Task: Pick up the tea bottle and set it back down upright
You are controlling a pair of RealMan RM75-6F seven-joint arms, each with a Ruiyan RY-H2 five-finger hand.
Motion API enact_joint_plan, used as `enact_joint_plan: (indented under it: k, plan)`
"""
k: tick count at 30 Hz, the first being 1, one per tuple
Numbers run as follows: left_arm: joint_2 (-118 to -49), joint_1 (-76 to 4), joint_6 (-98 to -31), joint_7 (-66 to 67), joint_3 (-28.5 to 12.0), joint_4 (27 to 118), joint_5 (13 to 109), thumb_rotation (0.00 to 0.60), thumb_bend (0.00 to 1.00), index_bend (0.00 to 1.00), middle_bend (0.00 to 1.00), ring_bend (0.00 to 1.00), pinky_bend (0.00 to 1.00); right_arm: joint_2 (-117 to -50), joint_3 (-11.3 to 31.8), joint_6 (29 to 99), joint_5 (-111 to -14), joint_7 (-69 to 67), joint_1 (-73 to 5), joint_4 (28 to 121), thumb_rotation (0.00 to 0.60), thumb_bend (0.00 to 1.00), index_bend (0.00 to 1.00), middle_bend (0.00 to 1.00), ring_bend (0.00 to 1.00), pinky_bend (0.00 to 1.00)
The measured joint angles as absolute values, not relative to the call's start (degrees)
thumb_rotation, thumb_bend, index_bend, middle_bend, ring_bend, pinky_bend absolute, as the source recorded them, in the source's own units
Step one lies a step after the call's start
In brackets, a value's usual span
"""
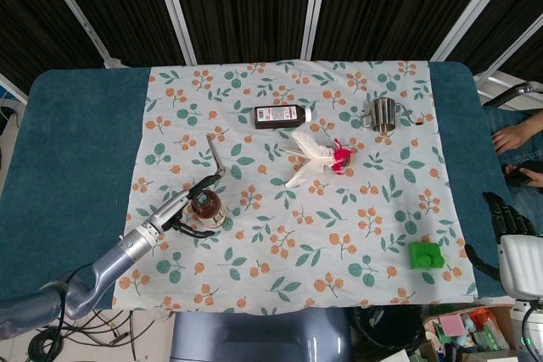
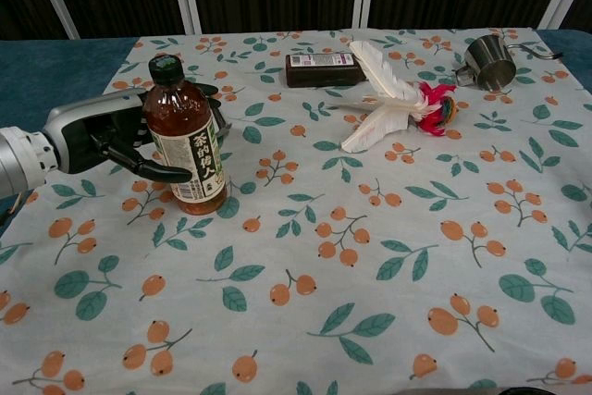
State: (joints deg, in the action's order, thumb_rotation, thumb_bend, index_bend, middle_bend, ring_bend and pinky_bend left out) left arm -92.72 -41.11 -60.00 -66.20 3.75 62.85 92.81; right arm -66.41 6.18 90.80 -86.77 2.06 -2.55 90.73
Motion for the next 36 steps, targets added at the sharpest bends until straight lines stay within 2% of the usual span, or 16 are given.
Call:
enact_joint_plan:
  k: [33,36]
  plan:
    - [-92.2,-41.0,-59.8,-64.9,3.8,63.8,92.7,0.600,0.18,0.01,0.02,0.00,0.00,-66.4,6.2,90.8,-86.8,2.2,-2.6,90.8,0.600,0.17,0.08,0.09,0.18,0.26]
    - [-92.4,-41.0,-59.8,-65.0,3.8,63.7,92.8,0.600,0.19,0.01,0.03,0.00,0.04,-66.4,6.2,90.7,-86.8,2.1,-2.6,90.8,0.600,0.17,0.08,0.09,0.18,0.26]
